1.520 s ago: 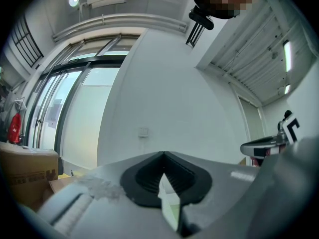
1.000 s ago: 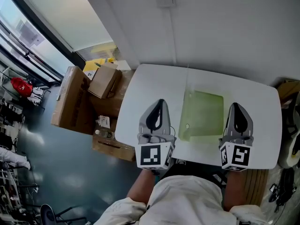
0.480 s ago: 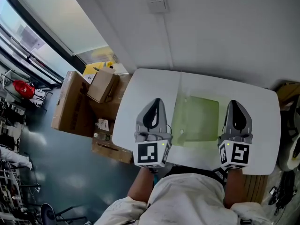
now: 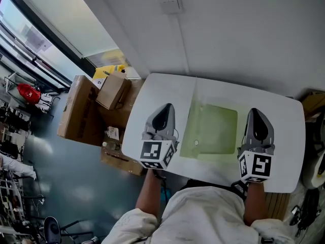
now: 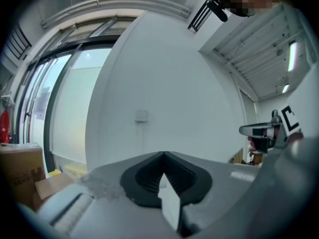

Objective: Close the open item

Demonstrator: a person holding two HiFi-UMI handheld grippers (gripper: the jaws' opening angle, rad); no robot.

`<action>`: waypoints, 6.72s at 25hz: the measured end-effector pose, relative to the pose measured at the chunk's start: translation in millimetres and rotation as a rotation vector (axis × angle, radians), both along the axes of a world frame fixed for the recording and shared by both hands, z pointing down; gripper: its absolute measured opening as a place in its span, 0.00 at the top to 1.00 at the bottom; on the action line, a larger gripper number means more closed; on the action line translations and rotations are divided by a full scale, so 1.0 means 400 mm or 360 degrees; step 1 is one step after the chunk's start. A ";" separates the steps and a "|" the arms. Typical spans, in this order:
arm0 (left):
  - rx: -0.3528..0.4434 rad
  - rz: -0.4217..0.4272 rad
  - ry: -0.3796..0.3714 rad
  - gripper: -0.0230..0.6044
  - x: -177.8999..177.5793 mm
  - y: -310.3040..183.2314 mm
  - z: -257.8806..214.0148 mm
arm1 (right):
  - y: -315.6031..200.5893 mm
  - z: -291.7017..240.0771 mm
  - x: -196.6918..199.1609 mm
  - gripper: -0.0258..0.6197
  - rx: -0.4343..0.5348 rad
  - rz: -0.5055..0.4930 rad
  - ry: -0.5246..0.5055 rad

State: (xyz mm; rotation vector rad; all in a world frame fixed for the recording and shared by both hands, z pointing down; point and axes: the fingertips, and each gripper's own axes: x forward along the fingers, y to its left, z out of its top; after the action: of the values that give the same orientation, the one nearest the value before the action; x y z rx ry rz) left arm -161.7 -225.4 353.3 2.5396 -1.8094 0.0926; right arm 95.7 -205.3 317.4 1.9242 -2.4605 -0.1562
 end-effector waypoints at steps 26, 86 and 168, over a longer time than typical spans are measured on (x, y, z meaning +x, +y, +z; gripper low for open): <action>-0.0341 0.0496 -0.0154 0.96 0.188 -0.012 0.210 | 0.003 0.060 0.031 0.96 -0.0093 0.0061 0.0043; -0.0639 0.0695 -0.0188 0.96 0.532 0.028 0.435 | 0.072 0.132 0.267 0.96 -0.0212 0.0303 0.0029; -0.0846 0.0894 -0.0547 0.96 0.708 0.073 0.698 | 0.033 0.292 0.259 0.96 -0.0416 0.0217 0.0081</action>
State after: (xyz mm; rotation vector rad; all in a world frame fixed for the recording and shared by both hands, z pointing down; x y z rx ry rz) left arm 121.5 -196.2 632.3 2.6155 -0.8826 0.9242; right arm 199.1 -192.0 434.3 1.9381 -2.1815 0.1118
